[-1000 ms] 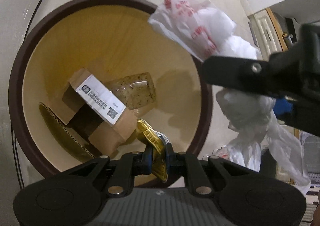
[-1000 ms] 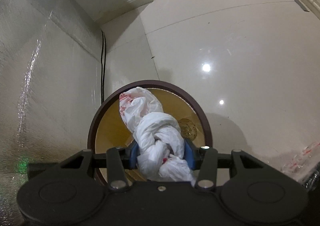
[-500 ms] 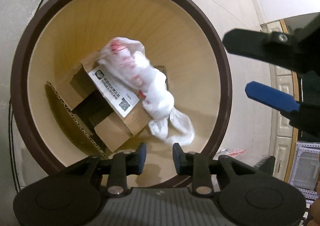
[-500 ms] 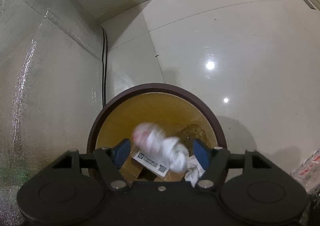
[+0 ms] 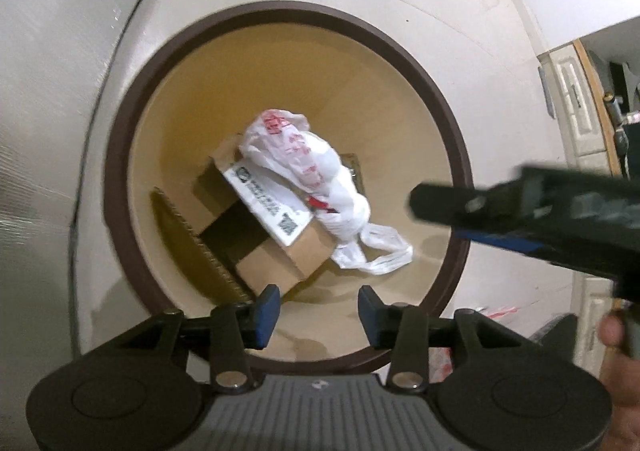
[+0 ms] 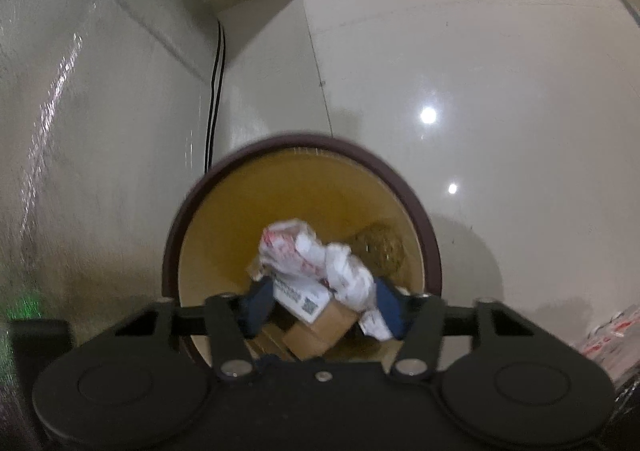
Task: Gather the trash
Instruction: 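Open the right tool to drop the bag while the left tool releases the wrapper, then raise both open tools up away from the bin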
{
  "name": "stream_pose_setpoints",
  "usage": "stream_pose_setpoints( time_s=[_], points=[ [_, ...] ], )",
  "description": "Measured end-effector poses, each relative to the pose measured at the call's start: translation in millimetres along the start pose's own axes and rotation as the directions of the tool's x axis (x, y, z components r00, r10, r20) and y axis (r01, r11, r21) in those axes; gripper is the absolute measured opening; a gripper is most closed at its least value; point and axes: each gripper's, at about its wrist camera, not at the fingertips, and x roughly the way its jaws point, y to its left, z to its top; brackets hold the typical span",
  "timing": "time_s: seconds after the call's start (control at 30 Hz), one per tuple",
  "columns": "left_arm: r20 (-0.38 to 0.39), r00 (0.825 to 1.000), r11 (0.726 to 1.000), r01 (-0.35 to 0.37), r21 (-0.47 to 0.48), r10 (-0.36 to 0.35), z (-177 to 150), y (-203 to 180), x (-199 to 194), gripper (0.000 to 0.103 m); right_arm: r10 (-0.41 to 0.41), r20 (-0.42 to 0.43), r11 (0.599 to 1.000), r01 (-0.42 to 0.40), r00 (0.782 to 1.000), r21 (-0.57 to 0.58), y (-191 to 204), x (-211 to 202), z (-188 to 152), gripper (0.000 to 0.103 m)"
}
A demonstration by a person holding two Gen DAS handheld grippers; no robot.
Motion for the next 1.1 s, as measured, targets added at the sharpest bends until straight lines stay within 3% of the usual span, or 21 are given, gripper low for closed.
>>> stream_pose_setpoints(
  time_s=[0.17, 0.37, 0.43, 0.6, 0.63, 0.67, 0.7, 0.9, 1.1],
  points=[
    [0.000, 0.999, 0.998, -0.044, 0.035, 0.044, -3.2, 1.3, -5.8, 0.045, -0.031, -0.060, 0.998, 0.027, 0.998, -0.064, -1.3, 35.5, -3.8, 0.045],
    [0.003, 1.000, 0.999, -0.028, 0.021, 0.028, -2.0, 8.1, -8.0, 0.045, -0.057, -0.075, 0.995, 0.051, 0.996, -0.082, 1.2, 73.0, 1.3, 0.045],
    [0.000, 1.000, 1.000, -0.021, 0.017, 0.021, -1.4, 9.3, -8.0, 0.045, -0.130, -0.025, 0.980, 0.124, 0.991, -0.156, 11.0, 81.4, 0.7, 0.044],
    [0.002, 1.000, 1.000, -0.024, 0.003, 0.024, 0.2, 11.7, -8.4, 0.045, -0.241, 0.046, 0.927, 0.244, 0.970, -0.287, 30.9, 98.1, 1.6, 0.056],
    [0.002, 1.000, 1.000, -0.023, 0.000, 0.023, 0.7, 12.1, -8.5, 0.045, -0.262, 0.048, 0.913, 0.264, 0.964, -0.310, 33.2, 100.7, 1.5, 0.050],
    [0.003, 1.000, 1.000, -0.023, 0.000, 0.023, 1.0, 11.8, -8.9, 0.045, -0.238, 0.029, 0.919, 0.235, 0.971, -0.317, 32.8, 102.5, 2.4, 0.017],
    [0.005, 1.000, 1.000, -0.021, 0.000, 0.021, 1.0, 11.5, -9.3, 0.045, -0.193, -0.008, 0.943, 0.183, 0.981, -0.279, 28.5, 103.3, 4.6, 0.009],
    [0.009, 1.000, 1.000, -0.019, 0.007, 0.019, -0.4, 8.0, -11.8, 0.045, -0.147, 0.034, 0.971, 0.151, 0.989, -0.184, 14.2, 96.2, 13.1, 0.000],
    [0.029, 0.999, 1.000, -0.020, 0.016, 0.019, -2.5, 5.3, -15.1, 0.045, -0.084, 0.173, 0.988, 0.104, 0.981, -0.111, 9.0, 72.0, 23.0, 0.000]
  ],
)
